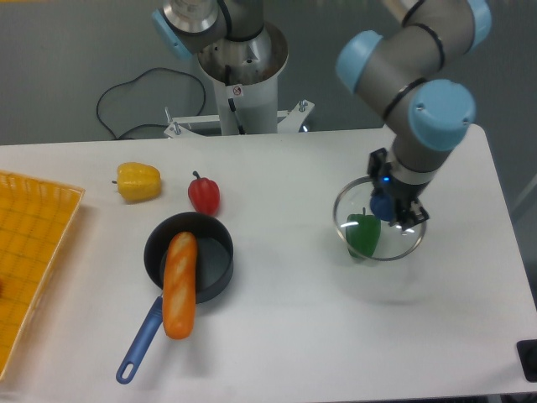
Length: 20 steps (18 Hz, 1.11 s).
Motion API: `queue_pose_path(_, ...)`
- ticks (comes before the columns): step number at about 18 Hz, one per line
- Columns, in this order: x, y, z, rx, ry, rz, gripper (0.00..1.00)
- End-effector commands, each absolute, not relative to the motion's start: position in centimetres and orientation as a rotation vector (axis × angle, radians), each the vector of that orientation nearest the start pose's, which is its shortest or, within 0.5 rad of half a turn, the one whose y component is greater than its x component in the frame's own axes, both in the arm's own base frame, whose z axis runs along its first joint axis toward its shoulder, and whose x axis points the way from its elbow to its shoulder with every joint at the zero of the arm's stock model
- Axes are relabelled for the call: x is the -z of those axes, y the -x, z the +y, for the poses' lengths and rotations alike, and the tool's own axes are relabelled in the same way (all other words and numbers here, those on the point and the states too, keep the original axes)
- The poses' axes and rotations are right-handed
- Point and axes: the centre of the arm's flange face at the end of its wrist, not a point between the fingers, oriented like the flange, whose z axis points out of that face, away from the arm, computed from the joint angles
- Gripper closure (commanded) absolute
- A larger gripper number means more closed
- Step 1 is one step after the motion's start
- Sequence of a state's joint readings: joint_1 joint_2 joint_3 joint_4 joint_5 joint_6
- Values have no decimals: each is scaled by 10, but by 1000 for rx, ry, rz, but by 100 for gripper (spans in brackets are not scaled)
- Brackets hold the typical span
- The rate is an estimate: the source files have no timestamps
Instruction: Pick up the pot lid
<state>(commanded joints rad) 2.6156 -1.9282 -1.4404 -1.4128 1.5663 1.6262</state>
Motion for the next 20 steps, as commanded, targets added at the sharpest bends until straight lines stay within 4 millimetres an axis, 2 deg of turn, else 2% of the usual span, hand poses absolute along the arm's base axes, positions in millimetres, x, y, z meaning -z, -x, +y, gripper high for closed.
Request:
queue_pose_path(4,-371,456,452,86,2954,867,54)
queue_pose_path(13,-372,440,477,29,2945,869,55)
queue_pose_path(20,-366,437,477,44,2949,872,55)
